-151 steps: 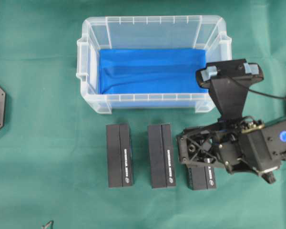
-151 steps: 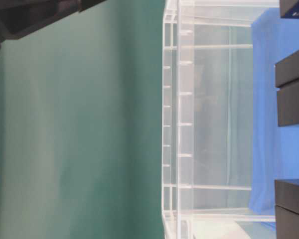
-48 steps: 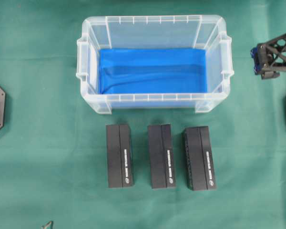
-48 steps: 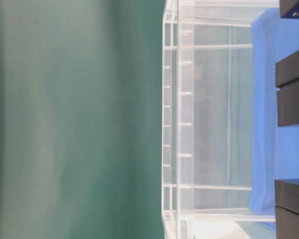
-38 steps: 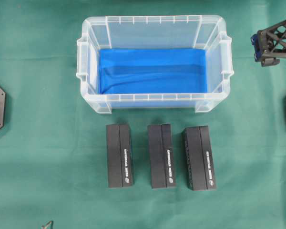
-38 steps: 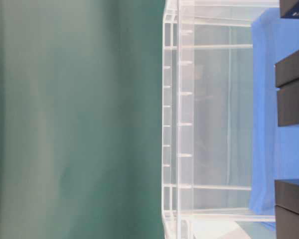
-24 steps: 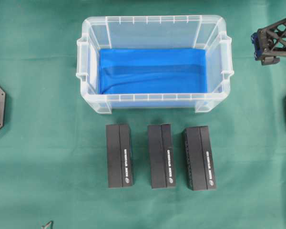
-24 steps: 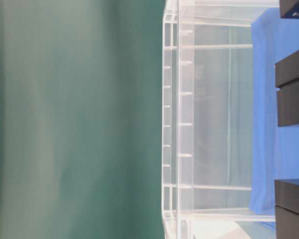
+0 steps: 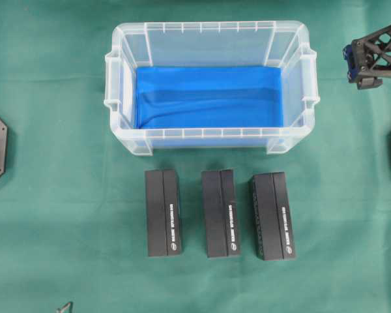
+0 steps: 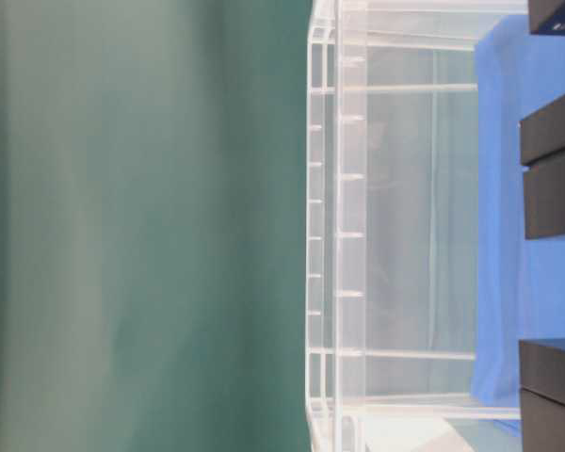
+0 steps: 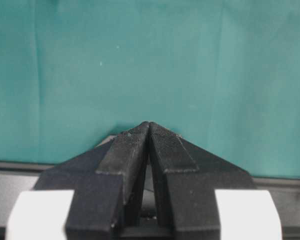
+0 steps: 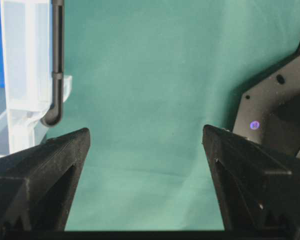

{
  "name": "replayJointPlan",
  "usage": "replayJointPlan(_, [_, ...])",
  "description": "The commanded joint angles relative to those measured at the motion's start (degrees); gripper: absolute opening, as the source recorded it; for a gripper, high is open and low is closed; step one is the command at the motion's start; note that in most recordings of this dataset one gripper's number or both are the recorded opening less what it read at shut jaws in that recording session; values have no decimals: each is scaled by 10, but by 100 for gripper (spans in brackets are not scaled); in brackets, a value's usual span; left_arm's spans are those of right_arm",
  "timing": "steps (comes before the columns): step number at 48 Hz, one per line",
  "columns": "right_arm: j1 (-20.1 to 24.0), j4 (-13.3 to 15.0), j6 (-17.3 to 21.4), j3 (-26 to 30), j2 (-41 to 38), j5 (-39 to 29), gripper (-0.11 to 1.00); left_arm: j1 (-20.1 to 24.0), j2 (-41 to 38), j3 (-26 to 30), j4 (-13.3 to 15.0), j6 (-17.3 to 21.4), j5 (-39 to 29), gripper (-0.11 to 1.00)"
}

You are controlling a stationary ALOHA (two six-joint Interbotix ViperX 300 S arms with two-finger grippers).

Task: Take the box out of the case with the right arm.

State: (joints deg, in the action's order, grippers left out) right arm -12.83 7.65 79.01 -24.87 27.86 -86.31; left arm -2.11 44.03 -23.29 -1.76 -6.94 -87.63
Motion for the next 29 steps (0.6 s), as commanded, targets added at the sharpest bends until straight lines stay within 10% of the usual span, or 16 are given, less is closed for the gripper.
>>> replayJointPlan(1, [-3,-2,2,6,3,3,87,1,-3,6,-2,1,3,0])
replayJointPlan(29, [-2,-5,3,9,-3,4,87,1,-3,6,-1,1,3,0])
